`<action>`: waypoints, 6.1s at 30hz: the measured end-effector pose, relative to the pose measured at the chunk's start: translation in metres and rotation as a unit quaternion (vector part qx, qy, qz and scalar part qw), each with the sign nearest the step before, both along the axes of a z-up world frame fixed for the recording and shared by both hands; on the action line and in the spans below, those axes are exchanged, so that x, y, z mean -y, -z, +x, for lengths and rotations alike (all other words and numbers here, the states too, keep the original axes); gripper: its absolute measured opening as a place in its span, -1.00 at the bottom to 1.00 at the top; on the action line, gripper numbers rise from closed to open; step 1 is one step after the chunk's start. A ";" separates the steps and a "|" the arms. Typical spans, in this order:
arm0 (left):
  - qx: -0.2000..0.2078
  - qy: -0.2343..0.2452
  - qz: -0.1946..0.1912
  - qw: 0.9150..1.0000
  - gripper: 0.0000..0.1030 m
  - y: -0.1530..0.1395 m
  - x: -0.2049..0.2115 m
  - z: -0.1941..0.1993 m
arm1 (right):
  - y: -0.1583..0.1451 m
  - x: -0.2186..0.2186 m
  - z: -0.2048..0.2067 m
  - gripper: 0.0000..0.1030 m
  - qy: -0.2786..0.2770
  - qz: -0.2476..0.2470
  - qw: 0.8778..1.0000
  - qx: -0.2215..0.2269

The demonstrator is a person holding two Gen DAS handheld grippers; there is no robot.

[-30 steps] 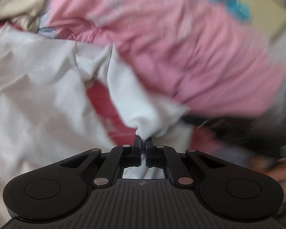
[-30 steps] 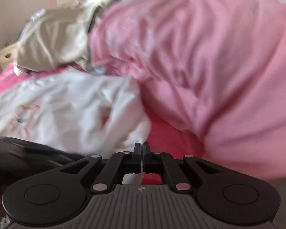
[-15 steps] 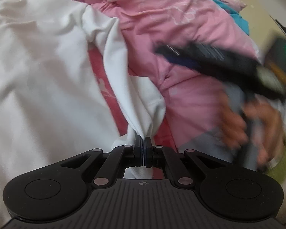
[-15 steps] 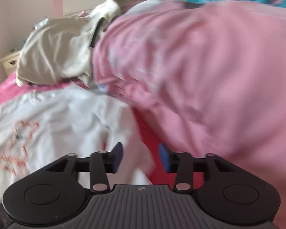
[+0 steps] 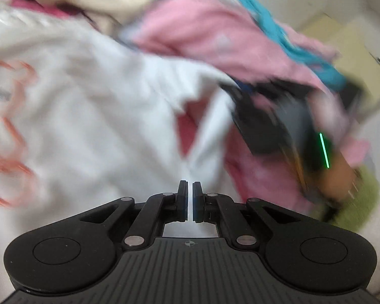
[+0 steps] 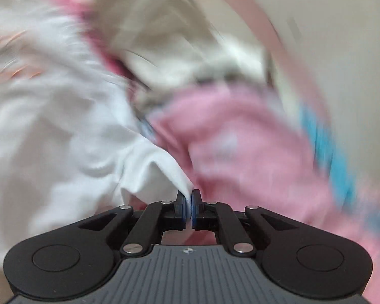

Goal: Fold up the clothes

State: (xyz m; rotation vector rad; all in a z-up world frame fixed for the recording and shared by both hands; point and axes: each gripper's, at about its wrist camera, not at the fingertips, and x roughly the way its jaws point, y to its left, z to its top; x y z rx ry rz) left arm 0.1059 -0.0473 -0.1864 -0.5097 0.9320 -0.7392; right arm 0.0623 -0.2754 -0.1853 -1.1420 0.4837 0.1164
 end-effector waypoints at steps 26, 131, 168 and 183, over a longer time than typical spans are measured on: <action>0.029 -0.032 0.089 0.995 -0.61 0.018 0.011 0.054 | -0.039 0.054 0.122 -0.55 0.295 0.478 0.800 -0.211; -0.048 0.116 0.057 0.991 -0.59 0.036 0.048 -0.043 | -0.220 0.157 -0.054 -0.88 0.163 0.861 0.465 -0.128; -0.146 0.026 0.006 0.989 -0.31 0.026 -0.038 -0.030 | -0.018 0.073 -0.170 -0.84 0.411 0.719 0.440 -0.348; -0.147 0.076 0.042 0.985 -0.31 0.022 -0.033 -0.059 | -0.055 0.029 -0.171 -0.17 0.395 0.553 0.667 -0.305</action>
